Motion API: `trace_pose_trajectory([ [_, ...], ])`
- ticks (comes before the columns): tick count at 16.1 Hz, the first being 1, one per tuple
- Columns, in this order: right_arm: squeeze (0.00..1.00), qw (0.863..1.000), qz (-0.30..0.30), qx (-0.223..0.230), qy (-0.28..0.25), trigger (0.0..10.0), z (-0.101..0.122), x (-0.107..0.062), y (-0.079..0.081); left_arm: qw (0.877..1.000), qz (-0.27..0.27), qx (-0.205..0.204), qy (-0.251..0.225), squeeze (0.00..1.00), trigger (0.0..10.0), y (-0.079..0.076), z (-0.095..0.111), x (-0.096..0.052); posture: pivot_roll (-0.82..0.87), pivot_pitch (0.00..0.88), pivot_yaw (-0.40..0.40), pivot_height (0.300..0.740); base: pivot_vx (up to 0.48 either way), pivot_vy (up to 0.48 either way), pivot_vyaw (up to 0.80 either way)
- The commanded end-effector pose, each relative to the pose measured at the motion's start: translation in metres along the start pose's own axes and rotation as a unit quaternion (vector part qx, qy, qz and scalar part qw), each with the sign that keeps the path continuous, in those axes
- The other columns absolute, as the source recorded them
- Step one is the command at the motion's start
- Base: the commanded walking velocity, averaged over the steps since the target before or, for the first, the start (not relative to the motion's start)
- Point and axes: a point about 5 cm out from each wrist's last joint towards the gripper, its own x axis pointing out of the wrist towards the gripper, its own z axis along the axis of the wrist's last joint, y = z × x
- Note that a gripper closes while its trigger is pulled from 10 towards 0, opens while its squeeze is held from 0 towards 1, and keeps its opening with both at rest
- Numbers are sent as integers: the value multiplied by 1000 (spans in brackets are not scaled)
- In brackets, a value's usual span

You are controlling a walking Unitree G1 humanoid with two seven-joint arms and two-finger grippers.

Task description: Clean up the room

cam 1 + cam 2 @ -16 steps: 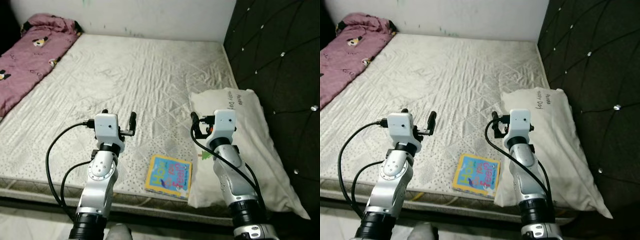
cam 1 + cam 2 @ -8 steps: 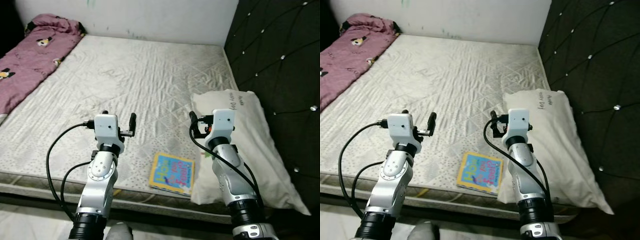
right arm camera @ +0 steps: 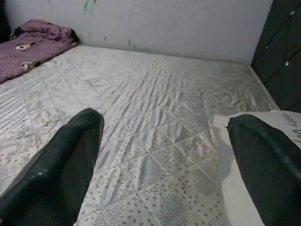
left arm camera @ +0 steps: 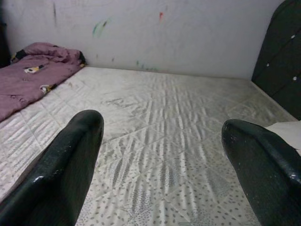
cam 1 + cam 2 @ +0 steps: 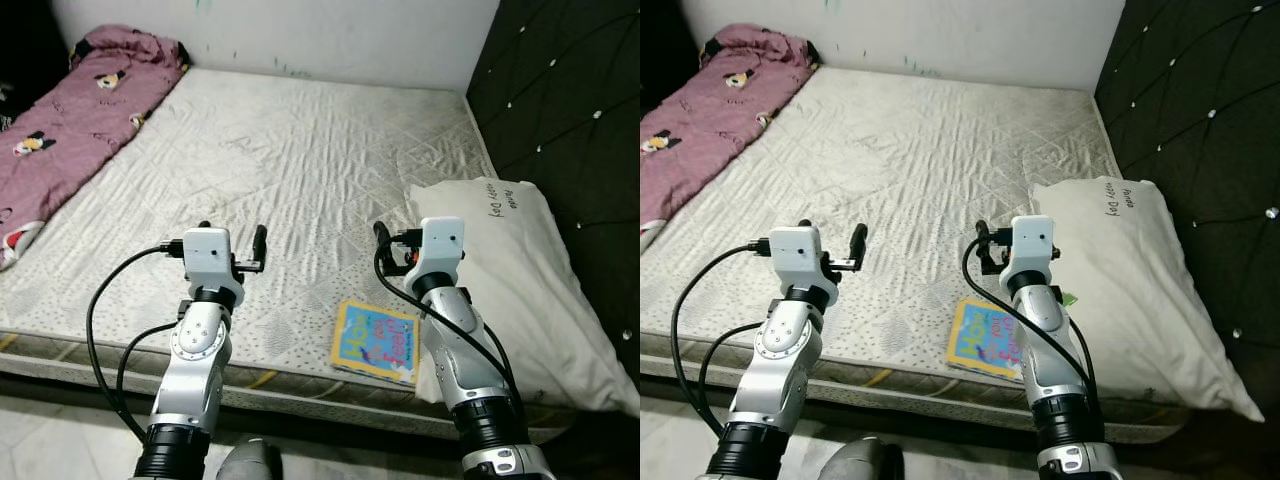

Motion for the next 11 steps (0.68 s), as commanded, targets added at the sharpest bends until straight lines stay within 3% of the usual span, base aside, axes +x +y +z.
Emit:
trace_pose_trajectory([
  [1,0,1000,2,0,-2,10000,1,1,-1,1000,-5,-3,0,0,10000,-2,2,2,91,0,-11,740,0,454,0],
  [7,0,1000,3,-2,0,10000,1,1,-1,1000,-6,-4,0,0,10000,-3,2,3,88,0,-11,740,0,454,0],
  [11,0,1000,4,-1,1,10000,0,0,-1,1000,-5,0,-8,0,10000,-4,3,3,84,0,-11,740,0,68,0],
])
